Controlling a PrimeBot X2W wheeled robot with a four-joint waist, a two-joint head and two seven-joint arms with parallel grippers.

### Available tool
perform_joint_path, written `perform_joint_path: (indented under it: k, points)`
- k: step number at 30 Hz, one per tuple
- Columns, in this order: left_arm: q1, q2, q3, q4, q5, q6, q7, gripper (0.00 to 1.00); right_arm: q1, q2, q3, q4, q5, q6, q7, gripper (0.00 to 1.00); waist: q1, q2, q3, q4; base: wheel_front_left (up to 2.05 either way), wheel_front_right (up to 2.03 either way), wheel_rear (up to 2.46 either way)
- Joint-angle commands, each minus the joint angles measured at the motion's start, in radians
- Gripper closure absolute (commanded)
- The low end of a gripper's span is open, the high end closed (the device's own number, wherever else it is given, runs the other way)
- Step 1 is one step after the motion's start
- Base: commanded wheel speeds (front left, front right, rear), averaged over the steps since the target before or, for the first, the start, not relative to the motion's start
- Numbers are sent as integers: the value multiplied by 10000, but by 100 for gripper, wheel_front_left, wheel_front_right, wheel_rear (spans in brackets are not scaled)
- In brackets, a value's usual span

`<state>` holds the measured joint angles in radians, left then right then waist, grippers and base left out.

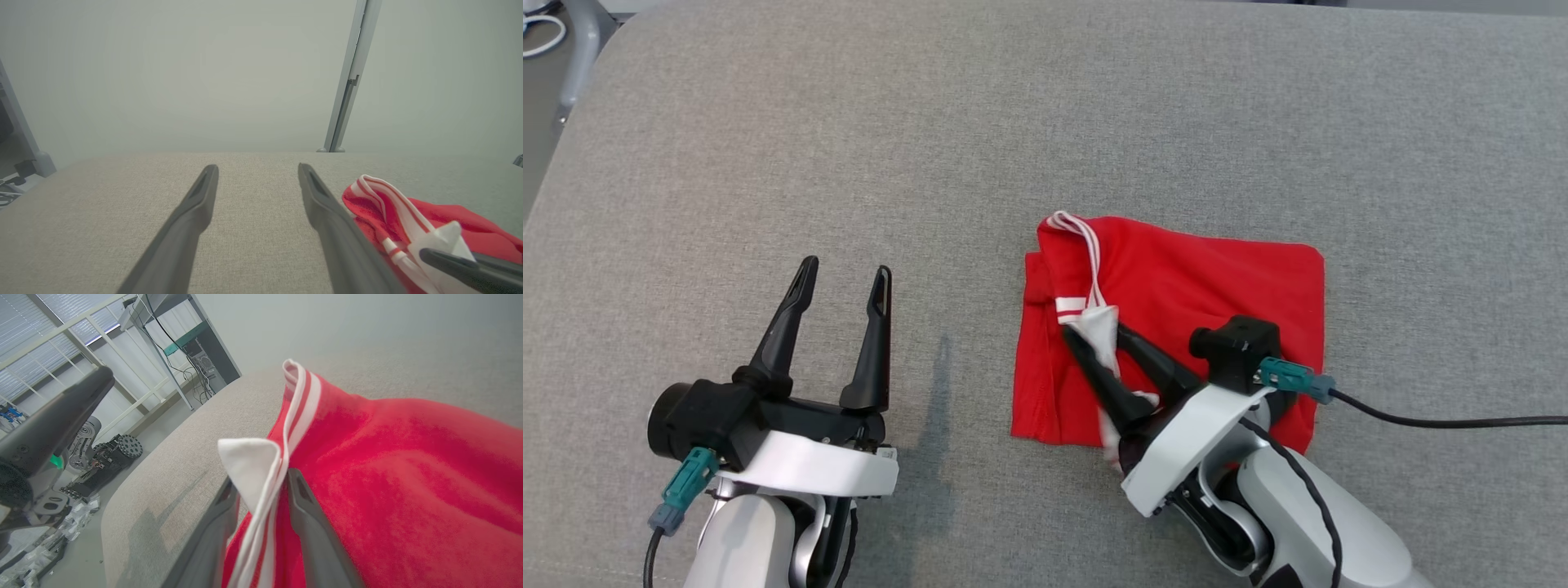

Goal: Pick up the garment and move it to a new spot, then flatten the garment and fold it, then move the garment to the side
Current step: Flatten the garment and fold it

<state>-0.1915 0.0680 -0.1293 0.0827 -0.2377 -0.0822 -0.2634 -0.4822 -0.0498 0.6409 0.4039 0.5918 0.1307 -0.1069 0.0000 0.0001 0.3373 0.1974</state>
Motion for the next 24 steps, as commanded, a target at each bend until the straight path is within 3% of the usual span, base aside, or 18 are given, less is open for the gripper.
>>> perform_joint_path:
  k: [1,6,10,16,17,24]
  points:
    - [-139,-2,42,27,22,-35,-16,0,-238,-32,207,5,105,-3,-223,0,0,-1,19,-41,0,0,0]
    - [-109,3,211,38,97,17,-16,0,-494,-38,705,-448,-139,-3,-778,0,0,-1,14,-267,0,0,0]
    - [-74,49,365,11,176,82,-16,0,-257,-53,264,-1334,-596,-3,-1103,0,0,-1,-74,-470,0,0,0]
    - [111,56,637,-64,270,295,-16,0,668,-466,-1871,-2993,-1551,-3,-1203,0,0,-1,-312,-755,0,0,0]
    - [177,71,735,-81,280,360,-14,0,1092,-598,-2709,-3509,-1849,-3,-1056,0,0,-1,-404,-846,0,0,0]
    - [461,166,940,-109,351,524,-16,0,2590,-1042,-5187,-4576,-2653,-3,-477,0,0,-1,-786,-1085,0,0,0]
